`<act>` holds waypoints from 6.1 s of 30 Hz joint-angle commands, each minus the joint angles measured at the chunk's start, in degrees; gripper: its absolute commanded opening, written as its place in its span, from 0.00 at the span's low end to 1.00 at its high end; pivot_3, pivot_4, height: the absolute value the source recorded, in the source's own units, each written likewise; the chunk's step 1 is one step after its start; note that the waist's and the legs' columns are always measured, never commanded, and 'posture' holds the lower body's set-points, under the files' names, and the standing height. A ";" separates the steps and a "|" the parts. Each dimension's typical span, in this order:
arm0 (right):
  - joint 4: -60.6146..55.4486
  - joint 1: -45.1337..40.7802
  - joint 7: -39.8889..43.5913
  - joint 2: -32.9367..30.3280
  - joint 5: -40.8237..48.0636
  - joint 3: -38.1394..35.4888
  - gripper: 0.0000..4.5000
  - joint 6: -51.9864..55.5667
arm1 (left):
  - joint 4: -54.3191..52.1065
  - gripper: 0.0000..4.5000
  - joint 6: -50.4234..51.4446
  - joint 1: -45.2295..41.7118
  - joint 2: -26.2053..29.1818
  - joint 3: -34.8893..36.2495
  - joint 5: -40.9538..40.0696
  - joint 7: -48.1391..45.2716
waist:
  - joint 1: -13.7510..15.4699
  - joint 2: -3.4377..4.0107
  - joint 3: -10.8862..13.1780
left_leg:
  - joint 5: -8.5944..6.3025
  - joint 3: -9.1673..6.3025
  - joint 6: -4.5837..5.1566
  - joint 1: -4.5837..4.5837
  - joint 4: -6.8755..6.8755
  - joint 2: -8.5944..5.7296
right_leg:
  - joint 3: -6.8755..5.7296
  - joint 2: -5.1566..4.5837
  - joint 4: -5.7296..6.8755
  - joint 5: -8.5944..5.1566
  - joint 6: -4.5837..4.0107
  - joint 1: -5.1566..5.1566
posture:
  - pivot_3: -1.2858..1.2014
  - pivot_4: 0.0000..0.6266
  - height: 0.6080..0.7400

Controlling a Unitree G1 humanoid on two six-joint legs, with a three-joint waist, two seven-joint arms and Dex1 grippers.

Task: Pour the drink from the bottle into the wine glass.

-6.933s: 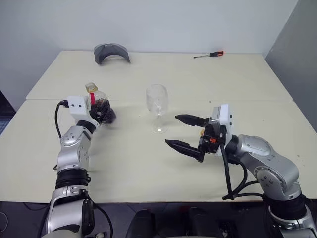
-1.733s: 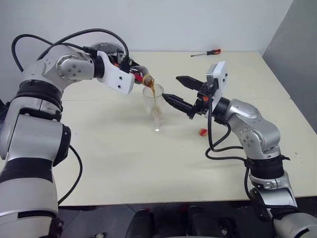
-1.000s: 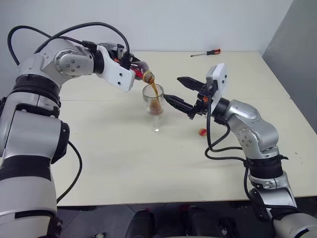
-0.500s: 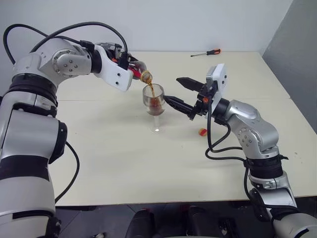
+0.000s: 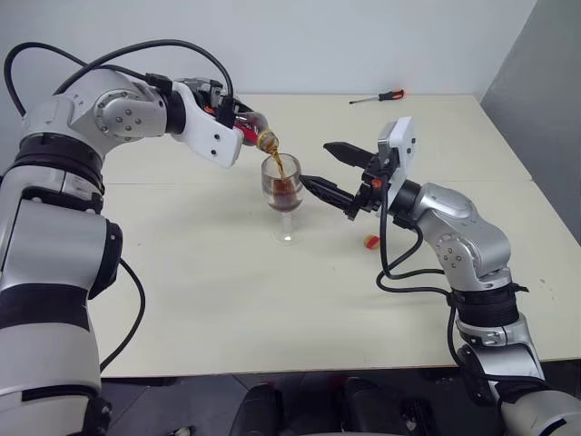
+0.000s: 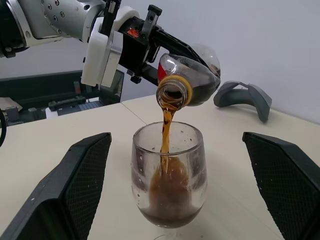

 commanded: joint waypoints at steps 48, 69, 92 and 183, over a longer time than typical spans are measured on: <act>-0.83 -1.28 1.20 -1.27 -0.07 -0.99 1.00 -1.10 | 0.38 0.28 0.60 -2.82 0.68 0.90 -1.86 1.57 | 0.00 0.00 0.00 | 0.00 0.01 0.00 0.00 0.01 0.00 | 0.00 0.00 0.01 0.00 0.00 0.00 | 0.52 0.24 1.00; 0.36 -1.70 1.56 -1.30 -0.38 -0.92 1.00 -1.60 | -4.37 0.28 11.93 6.63 -3.98 12.70 -22.82 -16.69 | -0.10 0.00 -0.01 | 0.01 0.01 -0.01 0.00 0.08 0.00 | -0.01 -0.02 0.07 0.00 0.00 0.00 | 0.52 0.24 1.00; -17.38 12.68 5.22 -6.97 4.40 2.58 1.00 3.90 | -52.21 0.28 65.09 37.89 -11.46 33.87 -47.44 -5.20 | -0.05 -0.03 -0.03 | 0.01 -0.10 -0.01 0.03 0.16 0.02 | 0.04 -0.02 0.28 0.00 0.00 0.02 | 0.52 0.24 1.00; -18.34 19.42 -2.41 -5.50 0.23 2.93 1.00 1.44 | -71.58 1.00 84.00 72.29 -11.67 49.61 -58.12 11.98 | 0.22 -0.21 -0.16 | -0.08 -0.19 0.13 0.11 0.03 0.02 | 0.02 -0.04 0.07 0.00 0.00 0.16 | 0.52 0.24 1.00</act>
